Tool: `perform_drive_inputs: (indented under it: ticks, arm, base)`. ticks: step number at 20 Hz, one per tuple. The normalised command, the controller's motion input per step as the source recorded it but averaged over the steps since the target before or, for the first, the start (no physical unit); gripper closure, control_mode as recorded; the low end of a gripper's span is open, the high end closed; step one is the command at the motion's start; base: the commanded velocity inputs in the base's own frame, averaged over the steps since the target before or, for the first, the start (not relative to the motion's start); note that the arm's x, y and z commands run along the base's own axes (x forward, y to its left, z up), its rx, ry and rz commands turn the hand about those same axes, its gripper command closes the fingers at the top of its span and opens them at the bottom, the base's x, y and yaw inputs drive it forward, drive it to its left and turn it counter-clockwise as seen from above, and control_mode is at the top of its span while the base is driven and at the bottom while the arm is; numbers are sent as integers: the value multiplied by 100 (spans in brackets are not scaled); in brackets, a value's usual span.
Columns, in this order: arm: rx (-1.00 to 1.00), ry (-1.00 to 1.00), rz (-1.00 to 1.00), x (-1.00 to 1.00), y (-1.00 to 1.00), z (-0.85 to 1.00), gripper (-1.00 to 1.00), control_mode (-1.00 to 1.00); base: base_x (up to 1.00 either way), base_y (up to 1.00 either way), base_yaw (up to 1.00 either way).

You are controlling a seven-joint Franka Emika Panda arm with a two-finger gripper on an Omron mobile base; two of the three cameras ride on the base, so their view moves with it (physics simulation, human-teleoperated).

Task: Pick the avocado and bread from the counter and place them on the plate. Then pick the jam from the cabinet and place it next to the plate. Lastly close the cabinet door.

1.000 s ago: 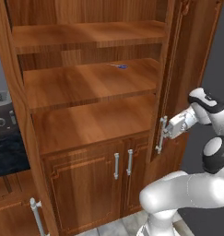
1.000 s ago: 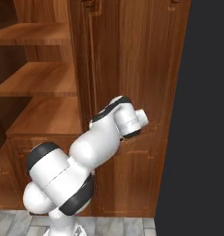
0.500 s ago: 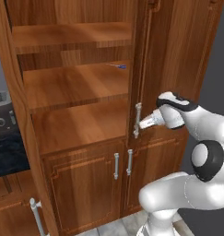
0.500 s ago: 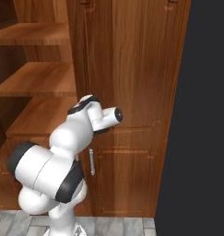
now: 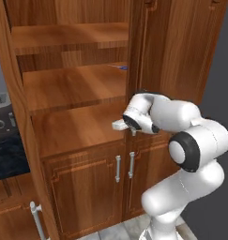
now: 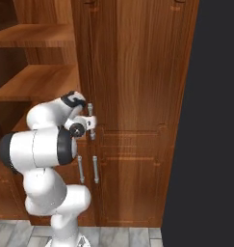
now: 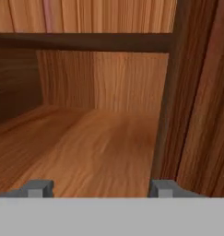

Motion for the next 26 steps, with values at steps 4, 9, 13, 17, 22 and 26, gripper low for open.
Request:
perform_drive_inputs:
  ticks: [4,9,13,17,22,26]
  arm:
    - [0,-62,-45,100,69,-12,-100,-100]
    - [0,-60,-42,67,16,-8,-100,-100]
    - [0,-33,-22,-19,-13,30,-100,-100]
    - [3,-38,-5,-80,-19,24,-100,-100]
    - [10,-58,0,-100,-7,13,-100,-100]
    - [7,-40,0,-77,3,26,-100,-100]
  base:
    - [0,0,0]
    - [0,0,0]
    - [0,0,0]
    - [0,0,0]
    - [0,0,0]
    - [0,0,0]
